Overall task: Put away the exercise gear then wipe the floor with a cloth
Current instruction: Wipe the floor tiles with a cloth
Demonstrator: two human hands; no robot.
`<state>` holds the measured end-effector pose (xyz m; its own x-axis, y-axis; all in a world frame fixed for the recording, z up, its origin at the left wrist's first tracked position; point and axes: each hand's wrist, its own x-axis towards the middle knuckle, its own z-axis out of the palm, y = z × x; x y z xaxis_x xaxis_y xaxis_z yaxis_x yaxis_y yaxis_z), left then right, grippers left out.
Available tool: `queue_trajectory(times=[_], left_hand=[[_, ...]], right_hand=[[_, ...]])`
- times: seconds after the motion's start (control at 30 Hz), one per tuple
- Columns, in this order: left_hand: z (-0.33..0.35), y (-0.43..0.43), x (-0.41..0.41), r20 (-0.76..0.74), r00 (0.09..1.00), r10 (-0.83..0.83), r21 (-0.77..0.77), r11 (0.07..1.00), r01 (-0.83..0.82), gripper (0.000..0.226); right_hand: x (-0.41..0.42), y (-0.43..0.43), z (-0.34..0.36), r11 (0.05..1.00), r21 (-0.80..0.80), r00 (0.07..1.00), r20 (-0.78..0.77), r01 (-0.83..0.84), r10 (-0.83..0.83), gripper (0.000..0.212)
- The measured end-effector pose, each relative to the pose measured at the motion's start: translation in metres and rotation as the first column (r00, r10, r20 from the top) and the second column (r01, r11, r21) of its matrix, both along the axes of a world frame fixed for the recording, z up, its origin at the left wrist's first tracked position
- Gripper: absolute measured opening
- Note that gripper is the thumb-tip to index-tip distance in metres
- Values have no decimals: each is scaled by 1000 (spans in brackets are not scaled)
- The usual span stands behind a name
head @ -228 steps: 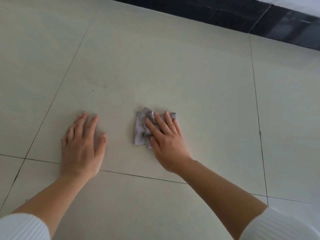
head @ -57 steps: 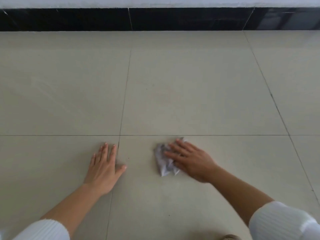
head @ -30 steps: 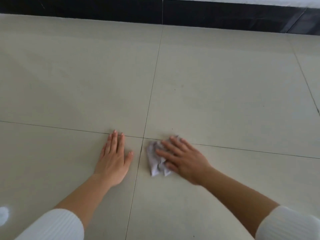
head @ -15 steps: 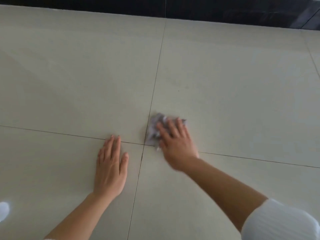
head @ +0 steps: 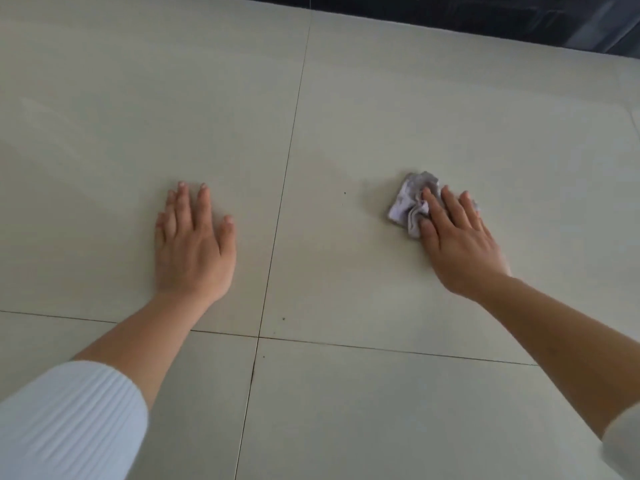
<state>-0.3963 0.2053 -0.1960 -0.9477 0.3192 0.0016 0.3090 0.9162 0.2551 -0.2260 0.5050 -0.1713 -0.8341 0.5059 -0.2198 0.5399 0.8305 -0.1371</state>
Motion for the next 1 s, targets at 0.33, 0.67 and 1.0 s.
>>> queue_trajectory(times=[0.33,0.67,1.0], left_hand=[[1,1,4,-27,997,69,41,997,-68,60],[9,4,4,10,997,83,43,996,-83,61],[5,6,1,-13,994,107,4,994,-107,61]], right_hand=[[-92,-53,-5,996,-84,994,-109,-39,29,52],[-31,-38,-1,797,55,799,43,-602,600,52],[-183,33,2,860,-92,865,44,503,-501,56]])
